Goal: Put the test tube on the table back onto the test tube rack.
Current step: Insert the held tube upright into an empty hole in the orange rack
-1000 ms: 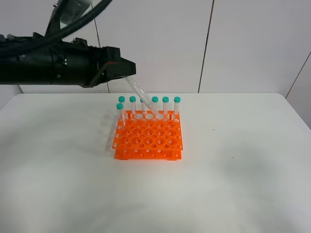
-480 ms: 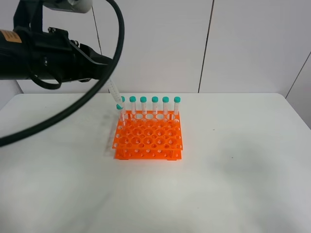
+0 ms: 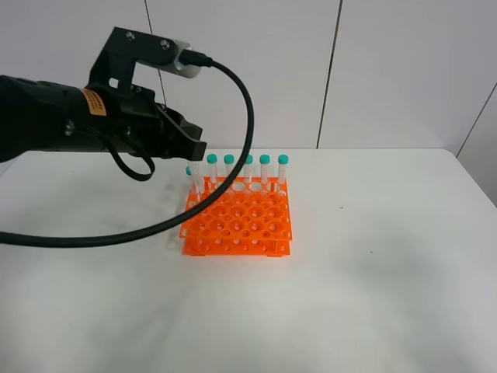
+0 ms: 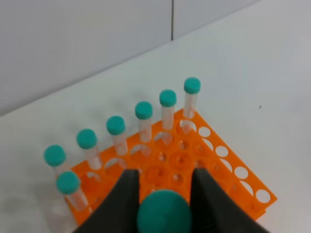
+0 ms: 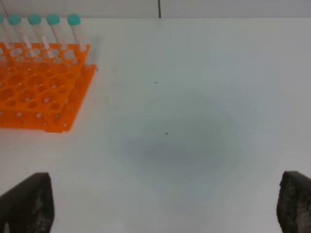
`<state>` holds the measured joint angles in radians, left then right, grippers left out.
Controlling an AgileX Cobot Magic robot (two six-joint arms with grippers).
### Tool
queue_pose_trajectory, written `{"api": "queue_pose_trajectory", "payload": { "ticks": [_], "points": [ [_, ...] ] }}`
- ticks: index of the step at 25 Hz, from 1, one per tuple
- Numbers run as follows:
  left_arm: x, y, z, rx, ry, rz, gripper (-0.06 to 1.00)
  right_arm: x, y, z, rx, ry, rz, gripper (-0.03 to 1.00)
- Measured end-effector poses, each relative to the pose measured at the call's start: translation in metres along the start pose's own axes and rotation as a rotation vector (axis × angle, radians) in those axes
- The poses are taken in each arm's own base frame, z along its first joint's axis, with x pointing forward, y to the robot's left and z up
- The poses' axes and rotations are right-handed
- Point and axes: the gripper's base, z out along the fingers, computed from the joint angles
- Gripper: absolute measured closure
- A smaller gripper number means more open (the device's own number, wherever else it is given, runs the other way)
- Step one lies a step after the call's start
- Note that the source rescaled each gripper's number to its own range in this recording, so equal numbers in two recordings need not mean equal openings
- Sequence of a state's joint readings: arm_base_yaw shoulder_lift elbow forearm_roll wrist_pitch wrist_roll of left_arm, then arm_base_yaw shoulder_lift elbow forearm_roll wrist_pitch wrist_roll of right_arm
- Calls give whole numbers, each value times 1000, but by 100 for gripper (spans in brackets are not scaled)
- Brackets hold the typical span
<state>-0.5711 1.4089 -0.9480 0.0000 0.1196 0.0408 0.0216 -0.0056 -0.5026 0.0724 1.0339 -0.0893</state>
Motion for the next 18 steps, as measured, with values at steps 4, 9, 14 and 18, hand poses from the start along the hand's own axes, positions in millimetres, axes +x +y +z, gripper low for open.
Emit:
{"api": "queue_pose_trajectory", "payload": {
  "ticks": [4,9,14,18],
  "points": [
    [0,-8,19,21,-30,12,94,0,0,0,-1,0,0,-3],
    [-4,-11,61,29,98,48,94,0,0,0,-1,0,0,-3],
    [-10,-9,88,21,128,86,94,0,0,0,-1,0,0,-3],
    [0,7,105,-14,167,85,94,0,0,0,-1,0,0,-3]
  ]
}}
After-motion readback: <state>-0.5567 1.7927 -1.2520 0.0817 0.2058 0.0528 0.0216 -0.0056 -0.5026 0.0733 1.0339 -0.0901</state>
